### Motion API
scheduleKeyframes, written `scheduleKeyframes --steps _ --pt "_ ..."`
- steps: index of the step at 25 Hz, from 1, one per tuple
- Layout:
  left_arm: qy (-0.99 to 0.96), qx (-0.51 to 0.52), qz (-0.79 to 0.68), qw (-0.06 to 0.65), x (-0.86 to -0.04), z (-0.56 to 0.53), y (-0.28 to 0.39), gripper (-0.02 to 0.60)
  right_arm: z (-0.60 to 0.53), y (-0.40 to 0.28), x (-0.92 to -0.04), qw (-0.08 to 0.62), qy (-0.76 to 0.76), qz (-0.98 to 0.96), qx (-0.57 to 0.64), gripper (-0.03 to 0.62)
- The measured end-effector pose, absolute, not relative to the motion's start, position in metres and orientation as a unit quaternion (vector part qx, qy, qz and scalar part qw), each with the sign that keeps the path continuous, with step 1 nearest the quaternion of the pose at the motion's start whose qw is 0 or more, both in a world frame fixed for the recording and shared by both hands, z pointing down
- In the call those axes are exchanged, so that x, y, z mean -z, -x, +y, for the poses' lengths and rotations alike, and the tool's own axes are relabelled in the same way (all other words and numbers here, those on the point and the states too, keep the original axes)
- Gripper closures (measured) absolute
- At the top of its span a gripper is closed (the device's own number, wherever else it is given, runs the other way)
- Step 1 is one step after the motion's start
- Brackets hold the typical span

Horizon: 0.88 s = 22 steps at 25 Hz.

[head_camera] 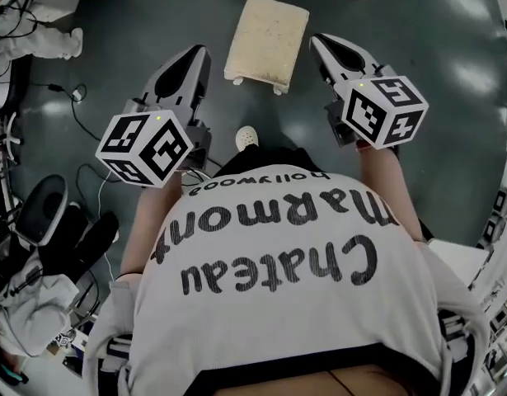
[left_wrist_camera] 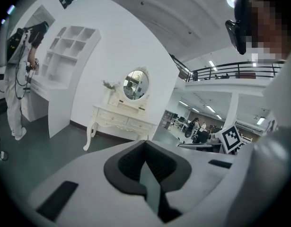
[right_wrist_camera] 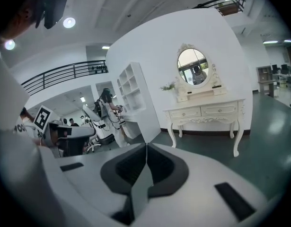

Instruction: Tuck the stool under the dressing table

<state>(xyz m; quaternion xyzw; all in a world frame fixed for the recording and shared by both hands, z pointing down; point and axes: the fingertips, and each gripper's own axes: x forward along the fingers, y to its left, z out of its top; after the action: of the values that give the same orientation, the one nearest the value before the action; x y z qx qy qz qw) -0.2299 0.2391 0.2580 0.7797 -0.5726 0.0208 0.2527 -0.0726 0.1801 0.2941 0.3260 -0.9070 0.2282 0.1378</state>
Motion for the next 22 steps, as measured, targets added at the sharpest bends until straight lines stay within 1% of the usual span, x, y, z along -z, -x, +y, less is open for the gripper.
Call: scheduleKeyframes --steps 3,5,8,11,14,16,19,22 --pt "-0.784 -0.048 -0.554 0.276 -0.3 0.19 0.279 0.56 0.138 0.116 -0.339 0.14 -0.351 -0.886 -0.269 0.569" --pt "-0.785 -0.066 -0.542 0.292 -0.333 0.161 0.298 0.56 0.115 0.13 -0.372 0.149 -0.368 -0.87 -0.293 0.569" --pt "-0.788 -0.087 -0.526 0.308 -0.355 0.161 0.279 0.56 0.123 0.109 -0.393 0.157 -0.391 -0.85 -0.315 0.569" --pt "-0.789 -0.102 -0.511 0.326 -0.373 0.187 0.235 0.56 0.16 0.07 -0.412 0.168 -0.395 -0.833 -0.349 0.569" --pt "-0.777 -0.128 -0.499 0.362 -0.413 0.23 0.19 0.56 0.21 0.03 -0.447 0.189 -0.391 -0.814 -0.385 0.569" --pt "-0.763 -0.151 -0.494 0.388 -0.449 0.253 0.174 0.56 0.233 0.017 -0.477 0.199 -0.389 -0.801 -0.41 0.569" --pt "-0.748 -0.201 -0.479 0.414 -0.505 0.243 0.173 0.56 0.228 0.014 -0.53 0.219 -0.401 -0.766 -0.452 0.569" --pt "-0.724 -0.275 -0.463 0.431 -0.574 0.211 0.216 0.56 0.207 0.042 -0.598 0.243 -0.402 -0.72 -0.51 0.569"
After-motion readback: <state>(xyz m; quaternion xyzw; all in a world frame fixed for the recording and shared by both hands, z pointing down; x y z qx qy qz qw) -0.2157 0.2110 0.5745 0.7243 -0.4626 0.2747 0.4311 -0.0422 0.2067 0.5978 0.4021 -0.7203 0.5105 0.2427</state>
